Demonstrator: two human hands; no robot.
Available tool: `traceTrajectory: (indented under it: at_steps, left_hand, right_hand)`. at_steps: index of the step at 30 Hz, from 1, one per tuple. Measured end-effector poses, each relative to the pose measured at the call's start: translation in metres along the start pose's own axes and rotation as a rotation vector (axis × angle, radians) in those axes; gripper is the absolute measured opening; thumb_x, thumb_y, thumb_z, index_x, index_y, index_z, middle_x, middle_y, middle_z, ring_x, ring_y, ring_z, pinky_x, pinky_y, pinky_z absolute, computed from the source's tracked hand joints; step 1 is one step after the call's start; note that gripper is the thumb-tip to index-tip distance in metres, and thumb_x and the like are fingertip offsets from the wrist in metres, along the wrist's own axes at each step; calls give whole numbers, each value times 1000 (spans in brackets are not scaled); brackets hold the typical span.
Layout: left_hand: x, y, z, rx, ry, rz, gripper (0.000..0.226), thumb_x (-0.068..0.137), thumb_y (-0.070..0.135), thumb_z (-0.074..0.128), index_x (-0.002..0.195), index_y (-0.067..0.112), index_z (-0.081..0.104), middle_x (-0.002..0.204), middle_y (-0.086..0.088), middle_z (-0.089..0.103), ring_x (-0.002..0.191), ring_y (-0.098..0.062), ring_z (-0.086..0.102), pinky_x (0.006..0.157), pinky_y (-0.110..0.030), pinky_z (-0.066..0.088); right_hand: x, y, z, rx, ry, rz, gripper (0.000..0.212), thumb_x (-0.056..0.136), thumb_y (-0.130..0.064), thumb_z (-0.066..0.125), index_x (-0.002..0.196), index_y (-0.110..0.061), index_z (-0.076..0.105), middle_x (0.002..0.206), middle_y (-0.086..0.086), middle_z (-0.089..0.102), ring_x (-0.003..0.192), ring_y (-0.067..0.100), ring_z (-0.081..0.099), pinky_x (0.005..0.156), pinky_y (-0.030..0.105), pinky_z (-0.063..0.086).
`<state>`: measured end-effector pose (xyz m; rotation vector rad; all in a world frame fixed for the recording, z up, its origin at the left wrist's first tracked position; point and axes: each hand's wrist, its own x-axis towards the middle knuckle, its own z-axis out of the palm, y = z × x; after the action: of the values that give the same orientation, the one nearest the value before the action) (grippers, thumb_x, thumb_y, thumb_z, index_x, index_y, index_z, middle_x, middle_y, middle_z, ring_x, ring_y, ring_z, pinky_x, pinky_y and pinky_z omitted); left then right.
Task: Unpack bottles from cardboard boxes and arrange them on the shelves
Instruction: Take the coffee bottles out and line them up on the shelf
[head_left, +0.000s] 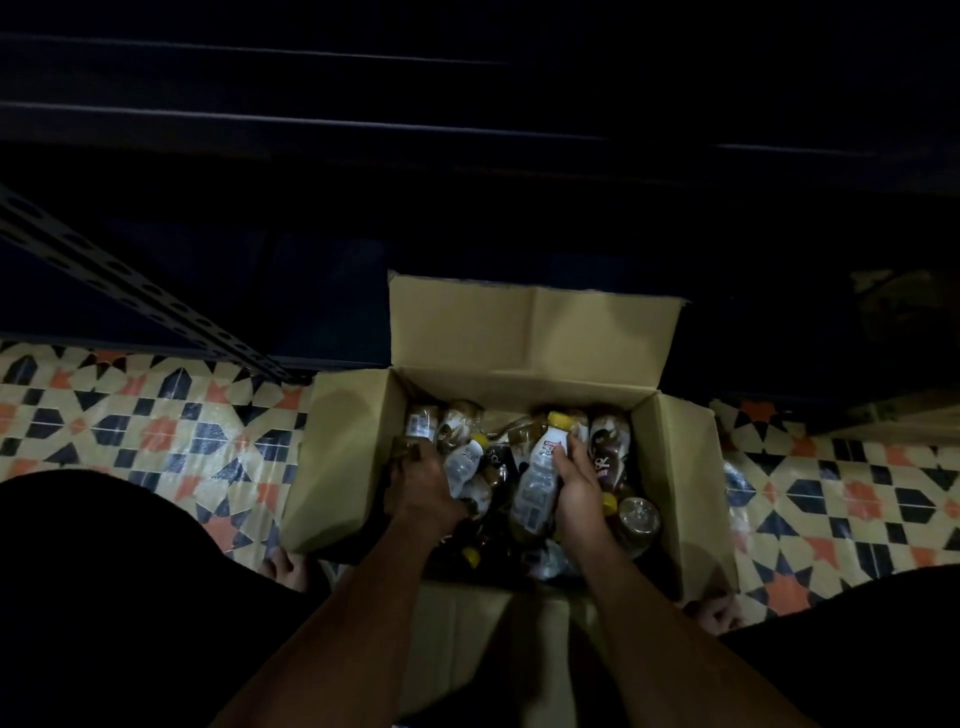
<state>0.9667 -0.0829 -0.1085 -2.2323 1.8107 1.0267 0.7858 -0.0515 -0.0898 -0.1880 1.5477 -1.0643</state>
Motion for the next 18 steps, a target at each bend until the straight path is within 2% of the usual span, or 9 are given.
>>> traceTrajectory:
  at_steps: [4,5,7,9,11,13,14,16,18]
  left_hand:
    - [-6,11,2,-301,80,-81,70,67,32,89,119,20,45,118,-9,62,106,-31,63,86,-39,53]
    - [-7,13,1,-361,84,-88,66,67,24,90,115,23,44,115,-6,63,105,-29,64,84,-37,52]
    - [-10,17,-5,-455,54,-58,72,64,17,89,119,27,44,117,-2,64,109,-26,64,89,-40,53]
    - [-15,21,-15,-523,47,0,74,60,31,87,126,28,52,118,3,66,108,-20,65,92,-45,56]
    - [-27,32,-34,-593,72,50,56,65,33,85,115,25,63,107,3,68,97,-10,68,85,-39,59]
    - [-44,49,-62,-697,91,77,36,69,12,84,97,22,65,93,5,67,80,4,66,72,-21,56]
    - [-53,59,-77,-736,91,90,35,68,7,83,92,23,63,88,4,69,77,3,67,70,-20,55]
    - [-74,76,-106,-805,47,104,34,66,11,80,94,23,64,88,2,73,82,-10,71,75,-36,60]
    - [-99,92,-142,-857,22,105,37,63,18,80,96,27,65,91,2,75,87,-19,73,78,-46,61]
  right_hand:
    - [5,-7,11,-10,-28,-12,29,106,-25,51,134,-32,50,132,3,56,117,25,56,109,48,43]
    - [5,-8,13,-7,-34,-10,26,105,-29,52,130,-36,49,134,3,56,119,25,56,111,49,42]
    - [0,-13,18,-51,-54,-46,28,99,-46,58,125,-39,52,139,0,58,123,21,57,113,50,41]
    - [-7,-23,20,-175,-112,-119,50,84,-57,71,124,-29,57,127,0,67,117,21,64,107,51,47]
    - [-20,-39,23,-280,-154,-214,44,82,-38,78,115,-18,58,109,2,73,106,22,69,96,48,54]
    - [-36,-60,26,-354,-161,-271,33,85,-20,79,109,-14,56,97,-1,73,94,16,70,86,41,56]
    - [-47,-73,28,-363,-164,-282,31,87,-14,78,108,-13,55,93,-3,71,89,11,69,81,35,55]
    - [-76,-101,34,-376,-160,-313,29,88,-7,75,108,-12,55,89,-7,69,80,3,66,72,22,52]
    - [-109,-132,40,-407,-141,-345,28,87,-5,74,104,-15,54,86,-6,67,74,0,64,65,19,49]
